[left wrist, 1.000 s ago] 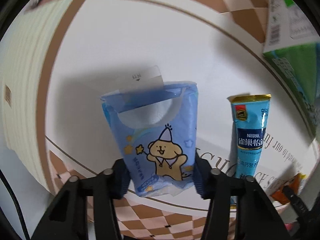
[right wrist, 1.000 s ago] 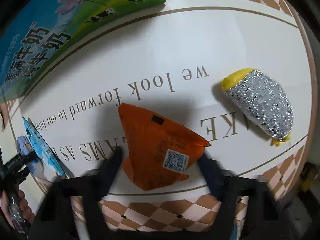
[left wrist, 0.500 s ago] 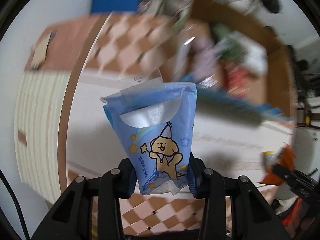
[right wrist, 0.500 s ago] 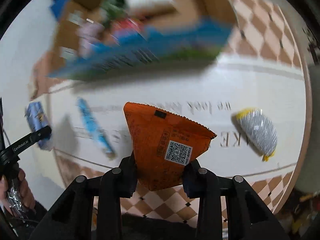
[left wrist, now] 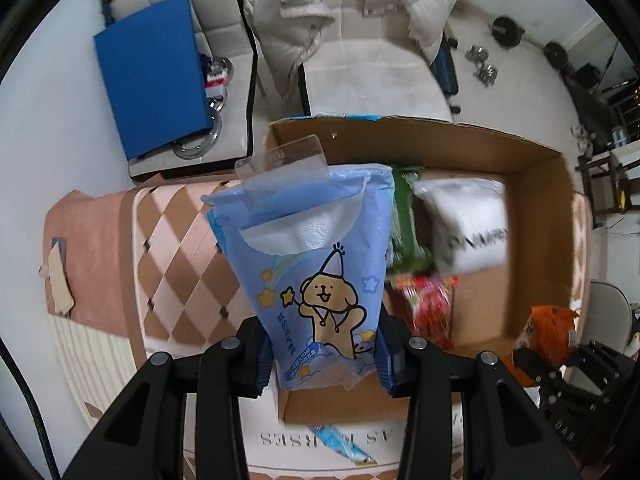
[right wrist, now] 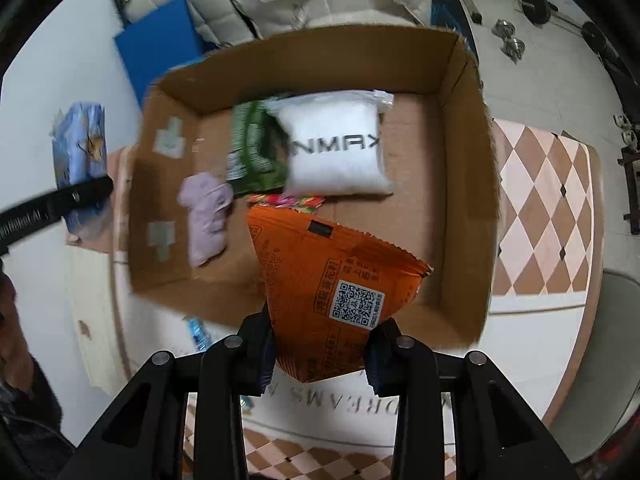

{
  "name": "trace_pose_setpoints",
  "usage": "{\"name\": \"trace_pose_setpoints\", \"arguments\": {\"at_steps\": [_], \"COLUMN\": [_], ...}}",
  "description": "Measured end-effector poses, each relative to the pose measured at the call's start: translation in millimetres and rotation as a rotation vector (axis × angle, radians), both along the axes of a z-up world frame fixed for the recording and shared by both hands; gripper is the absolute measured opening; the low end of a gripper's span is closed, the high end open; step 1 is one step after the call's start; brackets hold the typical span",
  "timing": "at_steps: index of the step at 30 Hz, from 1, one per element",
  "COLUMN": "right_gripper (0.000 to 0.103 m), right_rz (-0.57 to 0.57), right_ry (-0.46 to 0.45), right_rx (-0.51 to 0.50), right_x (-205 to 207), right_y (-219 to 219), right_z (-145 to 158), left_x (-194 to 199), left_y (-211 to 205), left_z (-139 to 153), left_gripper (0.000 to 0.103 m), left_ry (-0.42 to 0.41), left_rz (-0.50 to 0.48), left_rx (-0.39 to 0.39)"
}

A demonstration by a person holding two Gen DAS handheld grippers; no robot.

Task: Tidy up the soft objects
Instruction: 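Carry the tissue pack and orange bag into the box and release both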

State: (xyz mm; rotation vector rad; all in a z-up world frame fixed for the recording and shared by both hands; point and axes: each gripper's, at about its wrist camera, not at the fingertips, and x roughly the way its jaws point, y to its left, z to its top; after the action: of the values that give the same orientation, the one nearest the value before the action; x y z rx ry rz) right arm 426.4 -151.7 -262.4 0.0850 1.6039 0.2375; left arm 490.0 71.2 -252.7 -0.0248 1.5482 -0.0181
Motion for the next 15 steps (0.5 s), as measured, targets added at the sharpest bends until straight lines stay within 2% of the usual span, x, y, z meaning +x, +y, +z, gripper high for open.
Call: {"name": "trace_pose_setpoints", "arguments": {"at_steps": [6,10,15], "right_gripper": [0.038,0.038,0.038], "right_rz": [0.013,0.017,0.04], "right_ry": [0.084,0.133,0.165], "right_rx": [-0.042,-0.061,-0.09], "right_x": [22.9,30.0,35.2], "right_y": [0.8,2.0,5.2], "right_z": [-48.0,-74.4,-90.9], "left_x": [35.3,52.6,62.5], "left_y": [-11.8,-14.9,-8.0], "left_z": [-49.3,-75.8,-91.1], "left_gripper": [0.038,0.038,0.038], "left_ry": [0.12,0.159,0.19], "left_rz": [-0.018,-0.017,0.008], "left_rx": [0.008,0.033,0.05]}}
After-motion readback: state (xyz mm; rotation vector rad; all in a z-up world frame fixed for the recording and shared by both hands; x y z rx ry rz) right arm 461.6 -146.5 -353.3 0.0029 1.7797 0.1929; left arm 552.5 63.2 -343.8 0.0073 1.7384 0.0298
